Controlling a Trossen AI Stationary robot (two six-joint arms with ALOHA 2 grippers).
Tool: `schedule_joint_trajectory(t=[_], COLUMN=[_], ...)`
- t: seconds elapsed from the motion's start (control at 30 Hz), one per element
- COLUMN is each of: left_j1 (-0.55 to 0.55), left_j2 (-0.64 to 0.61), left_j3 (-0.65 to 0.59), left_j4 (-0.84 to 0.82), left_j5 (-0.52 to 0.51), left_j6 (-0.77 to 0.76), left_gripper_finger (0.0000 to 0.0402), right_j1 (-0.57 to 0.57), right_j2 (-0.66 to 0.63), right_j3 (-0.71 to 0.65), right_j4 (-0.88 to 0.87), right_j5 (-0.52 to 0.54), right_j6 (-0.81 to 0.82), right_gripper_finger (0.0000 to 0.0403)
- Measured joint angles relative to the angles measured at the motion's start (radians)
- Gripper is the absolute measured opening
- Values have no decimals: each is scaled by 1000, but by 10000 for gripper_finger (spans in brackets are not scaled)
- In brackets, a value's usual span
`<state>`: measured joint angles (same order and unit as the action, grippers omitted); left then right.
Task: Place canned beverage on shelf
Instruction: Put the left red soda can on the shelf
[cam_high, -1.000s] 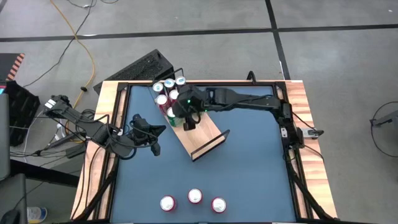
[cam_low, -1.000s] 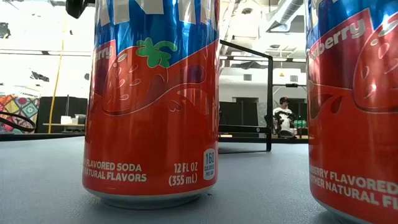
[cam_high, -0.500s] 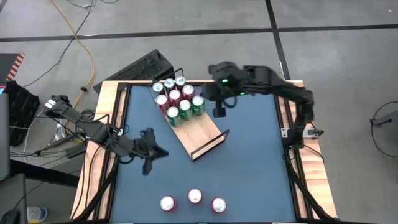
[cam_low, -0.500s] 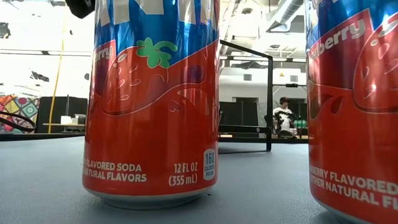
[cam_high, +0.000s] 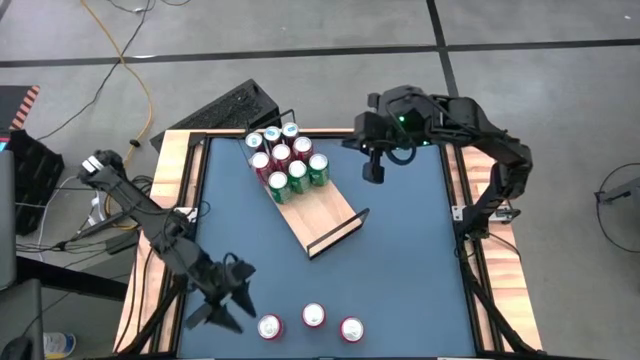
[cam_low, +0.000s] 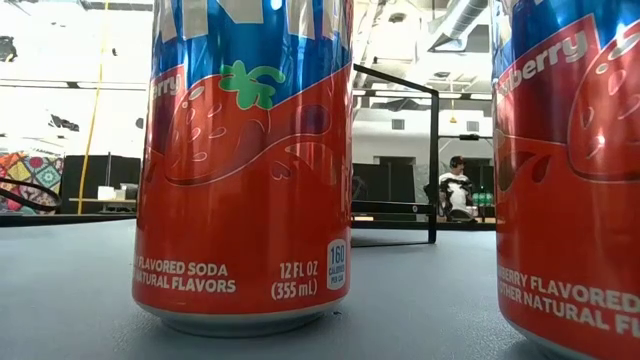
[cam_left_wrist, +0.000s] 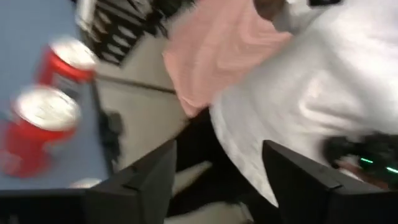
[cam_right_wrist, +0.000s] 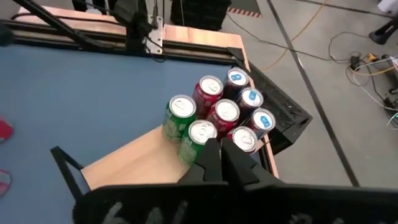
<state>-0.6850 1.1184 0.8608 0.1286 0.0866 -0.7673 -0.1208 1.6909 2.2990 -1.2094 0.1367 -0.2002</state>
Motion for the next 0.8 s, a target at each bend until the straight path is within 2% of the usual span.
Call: schedule_joint_trajectory(t=[0.13,0.27,0.4,0.57,0.67,0.8], left_j1=[-49,-111,-187,-241,-247,-232], left_j2=[26,50,81,146,190,260], left_j3=[0,0,0,4,82,295], left_j4=[-6,-10,0,4,-64,-364], left_j5=[21,-48,-125,-142,-178,-226], left_j6=[-179,-281,-391,-474,-472,-407], left_gripper_finger=[256,260,261,261,261,261], right_j1=[29,92,162,242,280,307], right_j2=[-3,-3,-3,-3,-3,-4], right_j3=[0,0,0,0,0,0], right_j4=[-14,-11,-14,-39,-53,-77], right_j5=[0,-4,-5,-5,-5,-3], right_j6=[18,27,88,129,124,98], right_gripper_finger=[29,52,58,59,59,59])
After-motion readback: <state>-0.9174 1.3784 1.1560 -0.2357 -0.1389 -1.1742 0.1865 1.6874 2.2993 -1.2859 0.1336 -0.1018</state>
